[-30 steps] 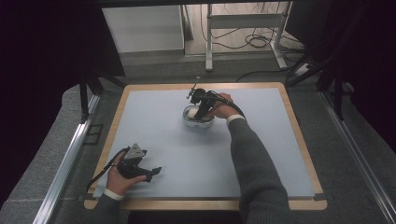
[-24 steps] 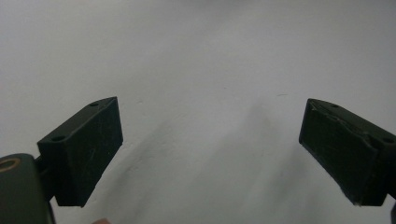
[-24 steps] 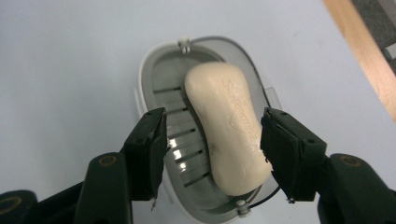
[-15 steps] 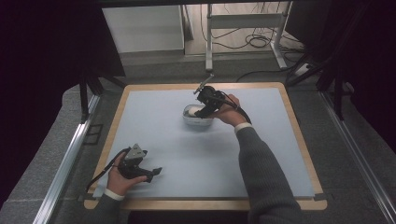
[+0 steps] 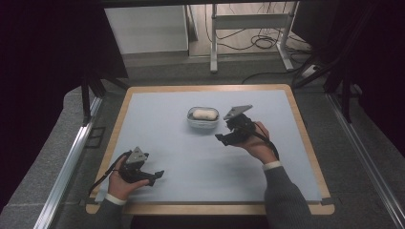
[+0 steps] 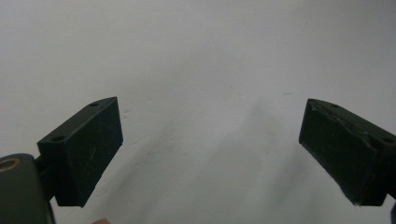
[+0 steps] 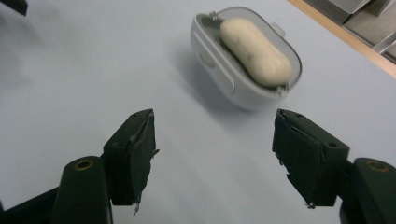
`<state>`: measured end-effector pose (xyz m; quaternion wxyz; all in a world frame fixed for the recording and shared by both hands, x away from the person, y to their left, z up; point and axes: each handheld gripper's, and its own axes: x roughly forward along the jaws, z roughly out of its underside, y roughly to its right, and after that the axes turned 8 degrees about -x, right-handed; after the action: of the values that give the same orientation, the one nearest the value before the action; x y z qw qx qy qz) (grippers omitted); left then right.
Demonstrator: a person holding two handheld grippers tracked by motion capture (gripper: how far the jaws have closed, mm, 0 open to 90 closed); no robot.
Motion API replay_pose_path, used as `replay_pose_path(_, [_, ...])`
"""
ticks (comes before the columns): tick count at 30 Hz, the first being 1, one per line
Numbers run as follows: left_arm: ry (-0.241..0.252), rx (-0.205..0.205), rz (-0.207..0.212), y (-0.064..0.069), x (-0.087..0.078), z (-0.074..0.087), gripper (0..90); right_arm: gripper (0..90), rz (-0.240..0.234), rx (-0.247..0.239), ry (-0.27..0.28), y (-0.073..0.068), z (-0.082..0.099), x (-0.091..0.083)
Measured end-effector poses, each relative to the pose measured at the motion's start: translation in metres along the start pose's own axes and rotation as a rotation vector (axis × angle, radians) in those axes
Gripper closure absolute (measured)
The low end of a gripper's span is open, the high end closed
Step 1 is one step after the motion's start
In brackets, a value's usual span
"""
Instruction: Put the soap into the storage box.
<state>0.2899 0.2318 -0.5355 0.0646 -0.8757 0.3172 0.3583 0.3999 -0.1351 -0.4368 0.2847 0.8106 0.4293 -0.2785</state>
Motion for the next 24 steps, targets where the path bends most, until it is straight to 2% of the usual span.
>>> replay_pose_path(5, [0.003, -0.002, -0.008, 0.000, 0.000, 0.000, 6.7, 28.4, 0.037, 0.042, 0.026, -0.005, 0.032, -0.022])
replay_pose_path(6, [0.004, 0.001, -0.010, 0.000, 0.000, 0.000, 6.7, 27.5, 0.056, 0.066, 0.036, -0.007, 0.045, -0.029])
replay_pose_path(11, [0.008, -0.006, -0.012, 0.001, 0.000, 0.000, 6.7, 26.4, 0.088, 0.110, 0.030, -0.012, 0.073, -0.040])
replay_pose_path(14, [0.009, -0.006, -0.013, 0.000, 0.000, 0.000, 6.7, 26.4, 0.102, 0.149, 0.046, -0.014, 0.093, -0.048])
replay_pose_path(15, [0.010, -0.006, -0.013, 0.000, 0.000, 0.000, 6.7, 26.1, 0.107, 0.157, 0.029, -0.014, 0.100, -0.049])
replay_pose_path(17, [0.009, -0.005, -0.013, 0.001, 0.000, 0.000, 6.7, 26.1, 0.118, 0.160, 0.025, -0.014, 0.103, -0.051])
replay_pose_path(19, [0.013, -0.007, -0.014, 0.001, 0.000, 0.000, 6.8, 26.1, 0.119, 0.186, 0.051, -0.012, 0.107, -0.054])
replay_pose_path(24, [0.022, -0.007, -0.020, 0.000, -0.003, 0.000, 6.8, 26.1, 0.132, 0.189, 0.065, -0.011, 0.107, -0.056])
